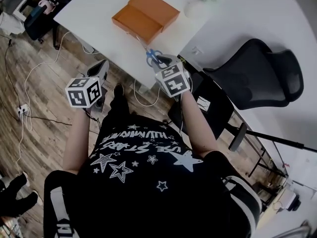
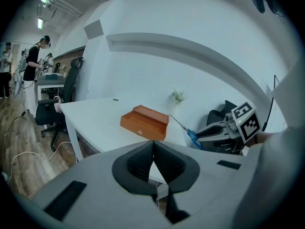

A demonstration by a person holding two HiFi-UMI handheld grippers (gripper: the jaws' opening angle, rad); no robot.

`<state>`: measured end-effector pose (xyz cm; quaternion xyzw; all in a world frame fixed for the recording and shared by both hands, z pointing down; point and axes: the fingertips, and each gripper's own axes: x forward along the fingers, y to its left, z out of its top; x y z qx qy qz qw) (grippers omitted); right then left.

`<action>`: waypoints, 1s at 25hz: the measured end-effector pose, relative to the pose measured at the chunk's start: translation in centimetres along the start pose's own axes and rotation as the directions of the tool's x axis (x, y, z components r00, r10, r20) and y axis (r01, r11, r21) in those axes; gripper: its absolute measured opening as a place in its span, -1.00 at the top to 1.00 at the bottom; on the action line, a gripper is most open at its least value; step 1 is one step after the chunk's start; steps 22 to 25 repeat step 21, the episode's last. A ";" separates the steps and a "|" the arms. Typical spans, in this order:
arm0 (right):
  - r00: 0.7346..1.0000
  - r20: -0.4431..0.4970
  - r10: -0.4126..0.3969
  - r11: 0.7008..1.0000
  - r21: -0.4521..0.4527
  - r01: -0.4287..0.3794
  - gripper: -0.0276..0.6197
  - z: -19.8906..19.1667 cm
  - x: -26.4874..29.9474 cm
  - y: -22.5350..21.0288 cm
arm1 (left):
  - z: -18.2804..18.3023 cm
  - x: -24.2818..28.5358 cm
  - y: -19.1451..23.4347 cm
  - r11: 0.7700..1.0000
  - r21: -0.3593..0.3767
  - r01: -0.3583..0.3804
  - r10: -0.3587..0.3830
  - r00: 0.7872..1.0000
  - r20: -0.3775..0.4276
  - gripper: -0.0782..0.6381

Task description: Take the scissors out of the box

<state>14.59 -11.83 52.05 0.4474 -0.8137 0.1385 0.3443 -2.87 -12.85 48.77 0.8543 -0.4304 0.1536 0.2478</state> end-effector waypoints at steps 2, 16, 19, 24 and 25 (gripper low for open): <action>1.000 0.012 -0.002 1.000 0.002 0.002 0.61 -0.2 -0.4 0.3 | -0.4 -0.5 -0.4 1.000 0.001 0.001 -0.001 1.000 -0.002 0.73; 1.000 -0.009 0.020 0.999 0.032 -0.019 0.61 -3.3 -1.8 3.2 | -3.5 -3.5 -1.5 1.000 -0.021 -0.008 0.008 1.000 -0.019 0.73; 1.000 -0.009 0.015 0.999 0.034 -0.015 0.61 -3.5 -2.0 3.3 | -3.8 -3.8 -1.7 1.000 -0.026 -0.009 0.008 1.000 -0.020 0.73; 1.000 -0.009 0.013 0.999 0.034 -0.013 0.61 -3.5 -2.2 3.4 | -3.8 -4.1 -1.8 1.000 -0.026 -0.009 0.008 1.000 -0.019 0.73; 1.000 -0.009 0.013 0.999 0.034 -0.013 0.61 -3.5 -2.2 3.4 | -3.8 -4.1 -1.8 1.000 -0.026 -0.009 0.008 1.000 -0.019 0.73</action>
